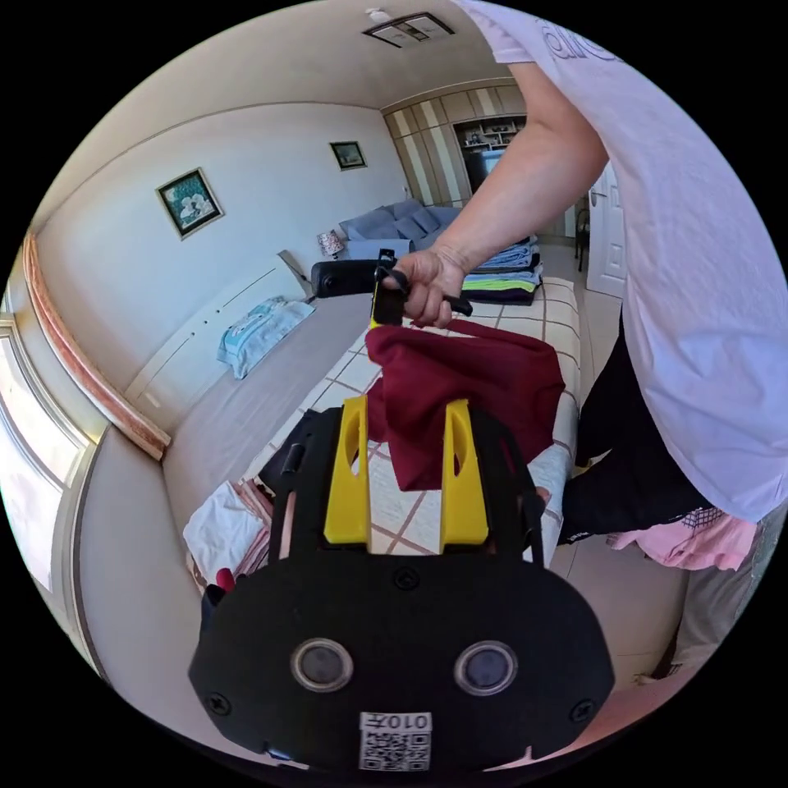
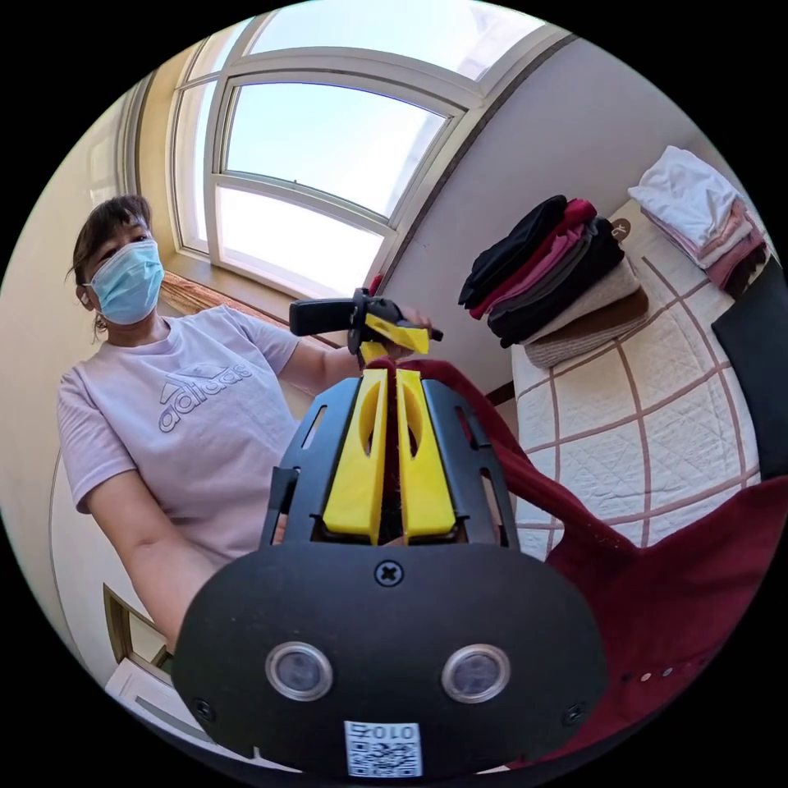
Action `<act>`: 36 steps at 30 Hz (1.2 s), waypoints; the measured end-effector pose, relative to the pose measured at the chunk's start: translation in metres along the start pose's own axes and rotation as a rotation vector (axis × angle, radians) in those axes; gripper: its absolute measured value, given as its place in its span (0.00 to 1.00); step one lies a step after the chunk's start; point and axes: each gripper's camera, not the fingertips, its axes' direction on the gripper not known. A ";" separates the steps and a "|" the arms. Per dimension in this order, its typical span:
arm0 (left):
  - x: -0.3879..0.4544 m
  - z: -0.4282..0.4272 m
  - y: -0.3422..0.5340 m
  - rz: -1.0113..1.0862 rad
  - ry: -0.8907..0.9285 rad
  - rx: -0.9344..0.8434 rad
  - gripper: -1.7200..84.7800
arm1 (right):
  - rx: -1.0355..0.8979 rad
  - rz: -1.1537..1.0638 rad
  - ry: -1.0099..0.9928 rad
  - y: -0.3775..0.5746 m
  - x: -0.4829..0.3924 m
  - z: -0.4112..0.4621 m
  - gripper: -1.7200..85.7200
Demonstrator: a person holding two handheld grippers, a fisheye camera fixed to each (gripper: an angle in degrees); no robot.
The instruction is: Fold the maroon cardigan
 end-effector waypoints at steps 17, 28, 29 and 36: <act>-0.137 -0.004 0.159 -1.111 0.144 0.353 0.03 | 0.368 0.131 0.291 0.002 0.012 -0.027 0.06; -0.181 0.041 0.229 -1.441 0.047 0.192 0.03 | 0.379 0.512 0.417 0.144 0.007 -0.067 0.05; -0.183 0.046 0.231 -1.462 0.045 0.184 0.03 | 0.397 0.526 0.407 0.160 0.005 -0.068 0.05; -0.216 0.117 0.194 -1.515 0.003 0.078 0.04 | 0.549 0.547 0.416 0.233 -0.017 -0.102 0.05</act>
